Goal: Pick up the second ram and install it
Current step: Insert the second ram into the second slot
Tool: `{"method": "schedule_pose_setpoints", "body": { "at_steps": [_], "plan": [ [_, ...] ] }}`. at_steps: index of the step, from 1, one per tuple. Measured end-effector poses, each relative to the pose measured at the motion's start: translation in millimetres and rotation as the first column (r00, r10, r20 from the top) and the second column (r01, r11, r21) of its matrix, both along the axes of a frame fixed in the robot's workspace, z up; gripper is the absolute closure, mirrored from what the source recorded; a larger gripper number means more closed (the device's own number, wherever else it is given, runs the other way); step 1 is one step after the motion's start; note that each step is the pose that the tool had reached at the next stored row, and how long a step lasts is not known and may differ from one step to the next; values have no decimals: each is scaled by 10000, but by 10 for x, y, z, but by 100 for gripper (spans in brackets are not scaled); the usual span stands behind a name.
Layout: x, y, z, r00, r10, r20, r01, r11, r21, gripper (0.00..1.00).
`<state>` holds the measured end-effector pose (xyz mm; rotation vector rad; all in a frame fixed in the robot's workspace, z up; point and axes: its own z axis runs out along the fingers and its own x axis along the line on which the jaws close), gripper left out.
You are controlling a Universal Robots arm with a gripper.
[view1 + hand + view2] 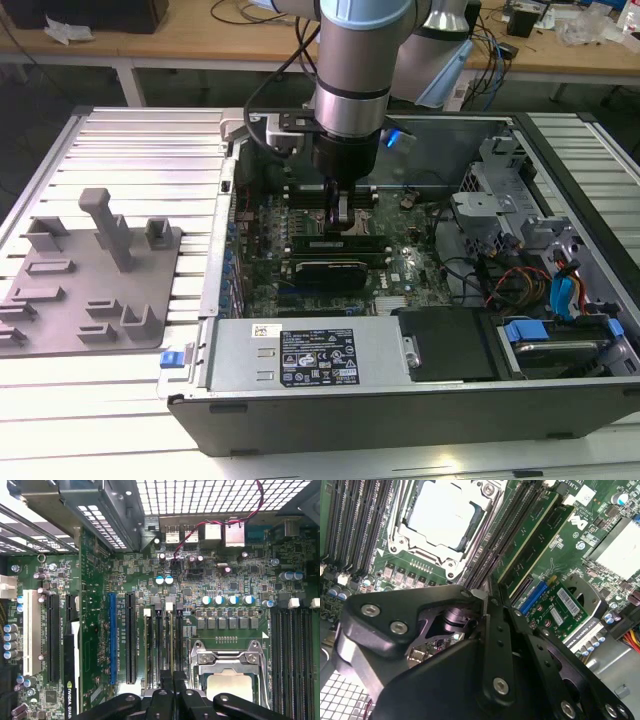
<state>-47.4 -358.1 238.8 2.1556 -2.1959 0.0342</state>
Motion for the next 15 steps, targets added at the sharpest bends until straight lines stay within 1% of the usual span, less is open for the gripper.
{"method": "schedule_pose_setpoints", "body": {
  "at_steps": [15],
  "plan": [
    [13, 0, -5, 10000, 0, -1, 0, 10000, 3, 91]
  ]
}}
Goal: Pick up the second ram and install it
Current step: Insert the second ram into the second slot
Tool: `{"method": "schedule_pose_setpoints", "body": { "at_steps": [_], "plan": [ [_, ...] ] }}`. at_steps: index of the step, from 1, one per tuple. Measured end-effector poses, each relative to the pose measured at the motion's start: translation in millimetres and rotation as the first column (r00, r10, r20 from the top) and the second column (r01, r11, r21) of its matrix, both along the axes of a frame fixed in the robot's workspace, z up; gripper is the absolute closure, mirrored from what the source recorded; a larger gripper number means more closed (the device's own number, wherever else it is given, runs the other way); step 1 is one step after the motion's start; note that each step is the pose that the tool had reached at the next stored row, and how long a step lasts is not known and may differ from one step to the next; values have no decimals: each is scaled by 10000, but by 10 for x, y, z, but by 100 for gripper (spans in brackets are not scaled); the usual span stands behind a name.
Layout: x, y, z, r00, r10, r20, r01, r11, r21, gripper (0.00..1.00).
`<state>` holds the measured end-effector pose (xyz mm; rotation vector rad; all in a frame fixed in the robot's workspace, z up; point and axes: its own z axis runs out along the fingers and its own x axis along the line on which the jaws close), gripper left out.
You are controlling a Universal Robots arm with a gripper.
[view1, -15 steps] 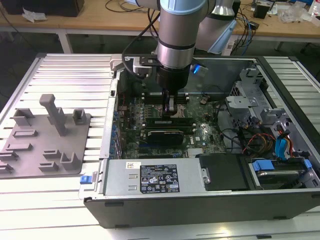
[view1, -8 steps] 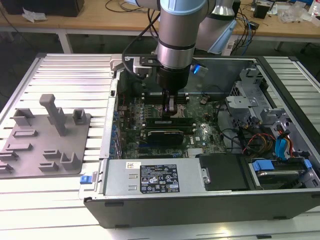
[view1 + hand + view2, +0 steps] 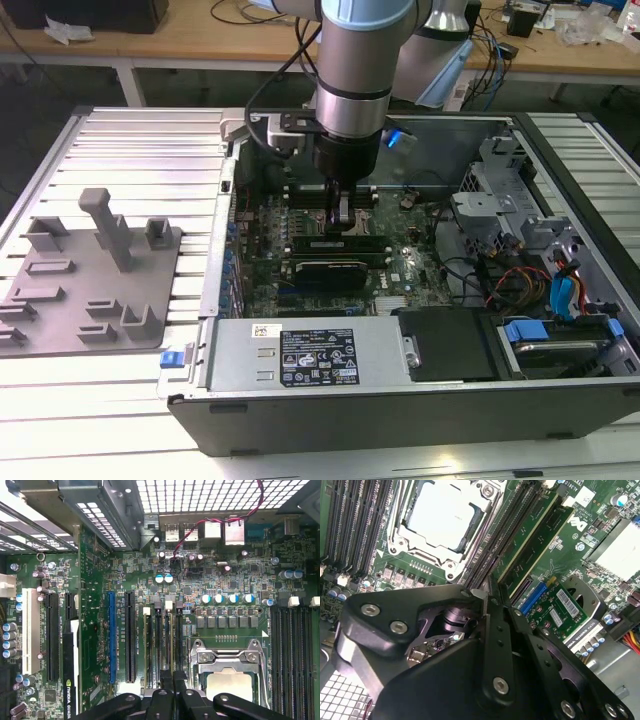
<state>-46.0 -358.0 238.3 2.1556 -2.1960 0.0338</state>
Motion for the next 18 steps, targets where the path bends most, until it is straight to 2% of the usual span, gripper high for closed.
{"method": "schedule_pose_setpoints", "body": {
  "at_steps": [9, 13, 18],
  "plan": [
    [0, -7, -3, 10000, 14, 0, -14, 10000, 13, 91],
    [0, -10, -8, 10000, 14, 1, -14, 10000, 91, 91],
    [-1, -11, -36, 10000, 14, -3, -14, 10000, 98, 91]
  ]
}}
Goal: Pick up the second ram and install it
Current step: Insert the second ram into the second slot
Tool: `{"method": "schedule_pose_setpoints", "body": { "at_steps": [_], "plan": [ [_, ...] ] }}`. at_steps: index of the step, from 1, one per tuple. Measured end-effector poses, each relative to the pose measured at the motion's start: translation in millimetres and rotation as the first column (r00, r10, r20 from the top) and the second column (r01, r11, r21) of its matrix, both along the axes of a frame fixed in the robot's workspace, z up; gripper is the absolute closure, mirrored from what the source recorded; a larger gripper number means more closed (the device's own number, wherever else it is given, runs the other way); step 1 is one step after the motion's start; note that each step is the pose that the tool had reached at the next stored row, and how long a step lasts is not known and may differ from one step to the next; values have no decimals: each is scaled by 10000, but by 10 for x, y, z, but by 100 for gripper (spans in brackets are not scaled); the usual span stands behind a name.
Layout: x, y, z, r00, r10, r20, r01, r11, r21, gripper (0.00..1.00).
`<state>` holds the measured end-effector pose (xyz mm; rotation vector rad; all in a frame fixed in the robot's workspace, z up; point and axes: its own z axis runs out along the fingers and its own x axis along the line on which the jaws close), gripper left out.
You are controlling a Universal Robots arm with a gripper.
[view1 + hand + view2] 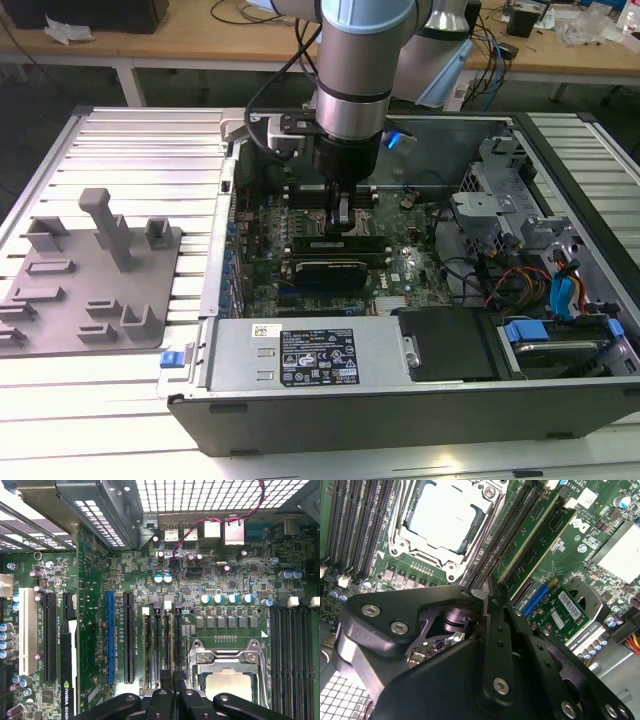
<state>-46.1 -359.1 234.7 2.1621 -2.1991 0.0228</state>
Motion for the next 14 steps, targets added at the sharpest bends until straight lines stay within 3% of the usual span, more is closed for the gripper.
{"method": "schedule_pose_setpoints", "body": {
  "at_steps": [3, 7, 14],
  "plan": [
    [0, 1, -6, 10000, 0, 4, 0, 10000, 9, 91],
    [1, 1, 48, 10000, 0, 5, 0, 10000, 11, 91],
    [-1, -14, 37, 10000, -2, 25, 2, 10000, 27, 91]
  ]
}}
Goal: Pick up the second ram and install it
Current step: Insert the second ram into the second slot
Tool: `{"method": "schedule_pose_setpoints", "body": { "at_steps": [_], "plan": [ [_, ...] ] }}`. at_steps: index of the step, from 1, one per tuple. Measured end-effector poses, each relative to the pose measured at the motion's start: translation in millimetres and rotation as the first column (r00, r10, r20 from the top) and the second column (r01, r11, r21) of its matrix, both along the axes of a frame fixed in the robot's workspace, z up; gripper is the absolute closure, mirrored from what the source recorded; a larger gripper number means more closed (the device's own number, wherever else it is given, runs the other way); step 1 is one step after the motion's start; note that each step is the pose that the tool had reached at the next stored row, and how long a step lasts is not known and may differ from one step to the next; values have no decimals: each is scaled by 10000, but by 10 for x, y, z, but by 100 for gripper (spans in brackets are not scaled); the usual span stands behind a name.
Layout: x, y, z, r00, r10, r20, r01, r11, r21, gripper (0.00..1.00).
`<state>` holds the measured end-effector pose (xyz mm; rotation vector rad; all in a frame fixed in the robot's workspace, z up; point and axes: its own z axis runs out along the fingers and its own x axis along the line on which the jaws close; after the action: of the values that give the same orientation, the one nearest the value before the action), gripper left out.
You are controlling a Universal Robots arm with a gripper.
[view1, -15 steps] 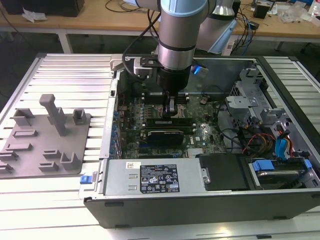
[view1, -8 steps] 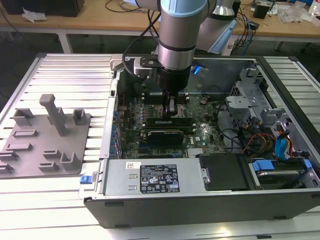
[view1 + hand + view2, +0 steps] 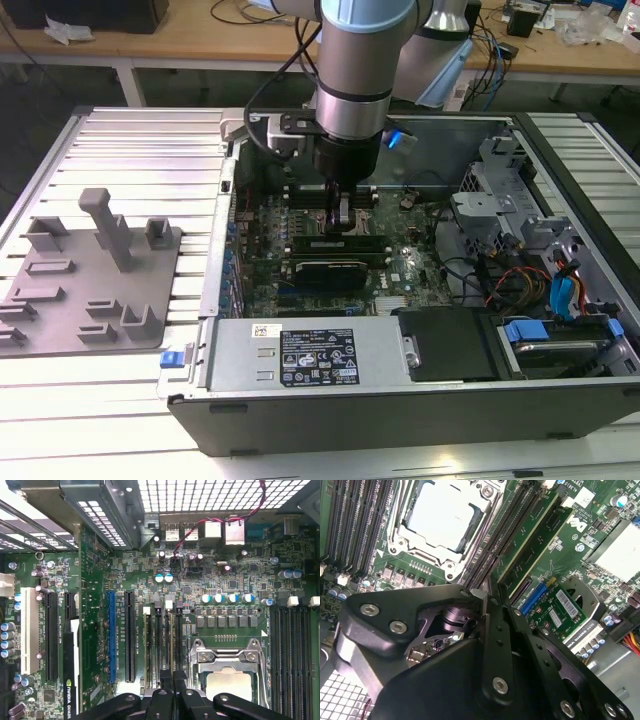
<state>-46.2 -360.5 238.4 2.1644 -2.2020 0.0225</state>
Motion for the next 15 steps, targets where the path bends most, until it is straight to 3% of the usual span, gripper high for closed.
{"method": "schedule_pose_setpoints", "body": {
  "at_steps": [15],
  "plan": [
    [-8, -6, -15, 10000, -23, 15, 23, 10000, 33, 91]
  ]
}}
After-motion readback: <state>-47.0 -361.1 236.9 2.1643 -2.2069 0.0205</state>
